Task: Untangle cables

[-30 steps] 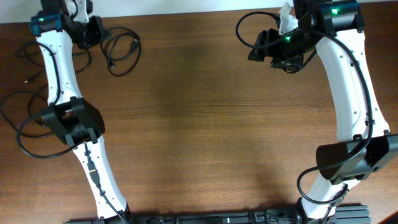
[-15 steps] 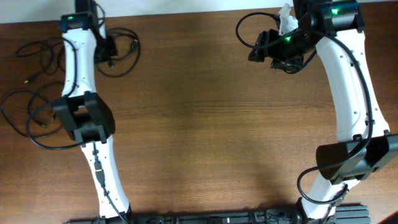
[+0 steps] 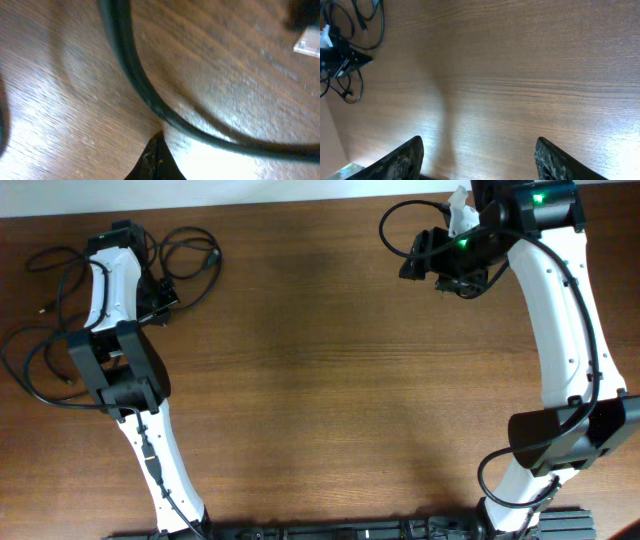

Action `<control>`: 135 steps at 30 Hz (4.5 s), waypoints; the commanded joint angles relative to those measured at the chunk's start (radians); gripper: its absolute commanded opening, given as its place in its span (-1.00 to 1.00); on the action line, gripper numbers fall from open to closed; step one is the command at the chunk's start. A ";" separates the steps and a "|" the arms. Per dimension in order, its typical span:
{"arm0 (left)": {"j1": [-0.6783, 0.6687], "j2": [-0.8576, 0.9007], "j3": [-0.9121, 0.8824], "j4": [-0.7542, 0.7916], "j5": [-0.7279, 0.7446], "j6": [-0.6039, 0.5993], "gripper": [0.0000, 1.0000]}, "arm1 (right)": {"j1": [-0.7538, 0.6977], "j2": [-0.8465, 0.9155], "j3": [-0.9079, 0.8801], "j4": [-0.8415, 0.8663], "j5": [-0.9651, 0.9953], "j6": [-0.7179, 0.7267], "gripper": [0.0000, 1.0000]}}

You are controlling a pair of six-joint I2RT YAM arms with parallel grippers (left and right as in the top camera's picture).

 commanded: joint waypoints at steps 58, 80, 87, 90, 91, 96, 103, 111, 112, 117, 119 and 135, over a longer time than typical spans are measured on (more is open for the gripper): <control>-0.081 -0.239 -0.029 0.291 -0.106 -0.008 -0.67 | 0.006 -0.006 0.017 -0.014 0.013 -0.001 0.56; -0.082 -0.872 -0.029 -0.068 0.010 -0.009 0.98 | 0.025 -0.964 -0.431 -0.224 0.216 -0.140 0.97; -0.082 -0.872 -0.029 -0.158 0.010 -0.009 0.98 | 0.025 -0.987 -0.497 -0.225 0.256 -0.164 0.97; -0.082 -0.872 -0.029 -0.158 0.010 -0.009 0.98 | 0.025 -0.987 -0.498 -0.224 0.281 -0.213 0.97; -0.082 -0.872 -0.029 -0.158 0.010 -0.009 0.98 | 0.025 -0.987 -0.503 -0.224 0.282 -0.216 0.97; -0.082 -0.872 -0.029 -0.158 0.010 -0.009 0.98 | 0.024 -1.212 -0.803 0.034 0.330 -0.291 0.97; -0.082 -0.872 -0.029 -0.158 0.010 -0.009 0.98 | 0.023 -1.861 -1.500 0.561 0.333 -0.369 0.97; -0.082 -0.872 -0.029 -0.158 0.010 -0.009 0.98 | 0.024 -1.914 -1.997 1.327 0.326 -0.365 0.97; -0.082 -0.872 -0.029 -0.158 0.010 -0.009 0.98 | 0.023 -1.914 -2.076 1.431 0.338 -0.365 0.97; -0.082 -0.872 -0.029 -0.158 0.010 -0.008 0.98 | -0.049 -1.914 -2.108 1.434 0.383 -0.365 0.97; -0.082 -0.872 -0.029 -0.158 0.010 -0.009 0.98 | -0.049 -1.914 -2.108 1.395 0.382 -0.365 0.97; -0.082 -0.872 -0.029 -0.158 0.010 -0.009 0.98 | -0.092 -1.914 -2.108 1.391 0.397 -0.365 0.97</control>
